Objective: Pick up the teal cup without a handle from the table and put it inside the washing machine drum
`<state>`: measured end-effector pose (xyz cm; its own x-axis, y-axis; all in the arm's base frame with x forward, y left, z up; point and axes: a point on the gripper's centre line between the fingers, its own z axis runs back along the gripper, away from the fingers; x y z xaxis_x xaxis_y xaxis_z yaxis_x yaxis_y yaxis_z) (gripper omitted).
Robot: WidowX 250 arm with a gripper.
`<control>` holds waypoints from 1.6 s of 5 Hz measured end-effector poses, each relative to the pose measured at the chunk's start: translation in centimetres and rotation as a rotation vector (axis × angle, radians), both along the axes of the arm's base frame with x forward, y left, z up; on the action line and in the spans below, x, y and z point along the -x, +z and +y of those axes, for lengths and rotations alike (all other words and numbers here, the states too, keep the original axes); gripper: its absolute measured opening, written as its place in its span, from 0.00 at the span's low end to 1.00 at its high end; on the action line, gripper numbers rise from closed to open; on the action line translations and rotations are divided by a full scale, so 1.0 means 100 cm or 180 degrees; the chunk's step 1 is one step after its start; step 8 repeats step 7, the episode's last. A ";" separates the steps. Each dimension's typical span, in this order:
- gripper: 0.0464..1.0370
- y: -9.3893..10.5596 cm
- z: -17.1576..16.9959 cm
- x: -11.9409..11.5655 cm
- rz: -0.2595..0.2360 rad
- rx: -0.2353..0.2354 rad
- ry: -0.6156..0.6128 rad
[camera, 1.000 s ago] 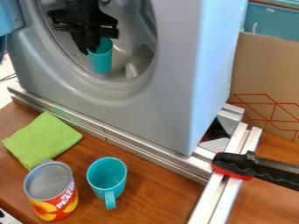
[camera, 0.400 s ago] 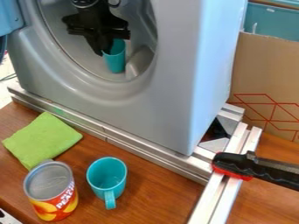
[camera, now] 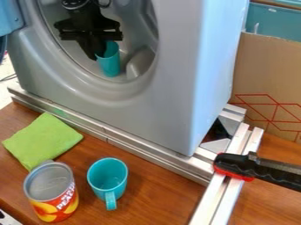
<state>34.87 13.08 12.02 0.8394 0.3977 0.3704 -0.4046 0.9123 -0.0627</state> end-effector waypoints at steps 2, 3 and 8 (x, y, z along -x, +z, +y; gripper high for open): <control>0.50 -0.001 -0.003 -0.003 0.0126 0.0146 0.0026; 0.82 -0.001 -0.001 0.000 0.0168 0.0130 0.0075; 0.96 0.062 -0.024 0.064 0.0153 -0.0332 -0.0124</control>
